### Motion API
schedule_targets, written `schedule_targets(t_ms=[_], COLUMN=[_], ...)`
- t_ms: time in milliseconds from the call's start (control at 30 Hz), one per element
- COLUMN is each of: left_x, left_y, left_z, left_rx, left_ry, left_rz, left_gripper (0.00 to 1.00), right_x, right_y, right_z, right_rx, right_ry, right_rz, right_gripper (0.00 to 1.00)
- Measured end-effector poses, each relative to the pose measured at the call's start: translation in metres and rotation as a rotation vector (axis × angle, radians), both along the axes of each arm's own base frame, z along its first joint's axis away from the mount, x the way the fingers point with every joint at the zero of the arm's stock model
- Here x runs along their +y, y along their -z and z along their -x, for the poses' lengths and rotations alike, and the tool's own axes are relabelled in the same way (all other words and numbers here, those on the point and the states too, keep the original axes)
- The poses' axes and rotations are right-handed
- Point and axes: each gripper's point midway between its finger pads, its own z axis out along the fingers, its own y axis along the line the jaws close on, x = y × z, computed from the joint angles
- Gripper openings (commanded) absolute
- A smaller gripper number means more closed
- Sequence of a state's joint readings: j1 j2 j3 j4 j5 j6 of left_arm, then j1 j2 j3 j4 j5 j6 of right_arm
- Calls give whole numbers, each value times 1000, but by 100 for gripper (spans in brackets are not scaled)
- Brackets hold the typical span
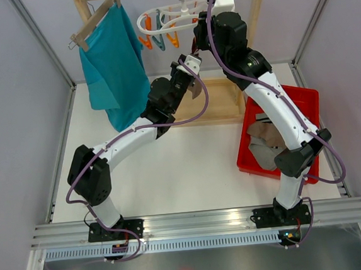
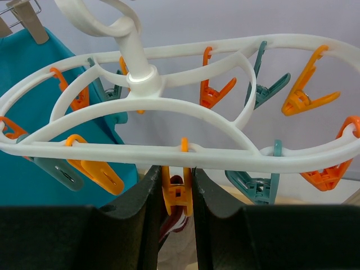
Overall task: Clip the socks to the hanger
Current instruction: Clamp the sock onto the hanger.
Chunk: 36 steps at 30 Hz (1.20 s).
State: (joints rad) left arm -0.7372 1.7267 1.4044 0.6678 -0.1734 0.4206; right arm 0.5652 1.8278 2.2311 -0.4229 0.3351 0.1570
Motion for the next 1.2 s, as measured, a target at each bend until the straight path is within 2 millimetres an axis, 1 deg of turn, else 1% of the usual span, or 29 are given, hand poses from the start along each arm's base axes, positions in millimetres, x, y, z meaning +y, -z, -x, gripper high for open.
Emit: schedule_targets(t_ms=[33,67,133,167,233,267,333,367,467,567,667,700,767,800,833,900,1000,1100,1200], left_x=[0,0,0,0,0,1,1,1,1,1,1,1,3,3,4,4,10,22,40], left_y=[0,0,0,0,2,2,3,3,4,5,8,10,12,13,15,19,19,8,-6], left_z=[0,0,0,0,-1,-1,-1,-1,-1,-1,-2,-3,-4,-4,-4,-4,-1,7,22], left_rx=[0,0,0,2,7,8,10,11,14,16,30,36,47,52,60,79,106,123,142], left_ry=[0,0,-1,-2,-4,-5,-6,-6,-7,-7,-12,-16,-25,-29,-30,-32,-47,-63,-76], left_rz=[0,0,0,-1,-4,-5,-6,-7,-9,-11,-20,-23,-21,-24,-28,-33,-38,-11,41], left_gripper=[2,2,2,2,2,2,2,2,2,4,21,34,48,58,61,66,68,69,71], right_x=[0,1,1,1,2,3,3,4,3,3,1,0,-2,-4,-7,-17,-39,-68,-115], right_y=[0,0,1,2,3,5,6,6,6,2,-4,-7,-12,-15,-18,-20,-13,7,39], right_z=[0,0,0,-1,-2,-2,-3,-3,-3,-1,5,8,14,19,25,39,64,82,82], right_rx=[0,0,0,-1,-1,0,0,0,-1,-6,-13,-13,-12,-12,-9,4,44,104,182], right_ry=[0,0,0,0,0,0,-1,-2,-1,-4,-11,-14,-21,-23,-24,-15,16,59,162], right_rz=[0,0,0,0,-1,0,-1,-1,-2,-8,-19,-24,-34,-40,-46,-53,-65,-79,-96], right_gripper=[4,10,18,27,35,42,48,55,65,70,73,74,74,74,74,74,75,74,75])
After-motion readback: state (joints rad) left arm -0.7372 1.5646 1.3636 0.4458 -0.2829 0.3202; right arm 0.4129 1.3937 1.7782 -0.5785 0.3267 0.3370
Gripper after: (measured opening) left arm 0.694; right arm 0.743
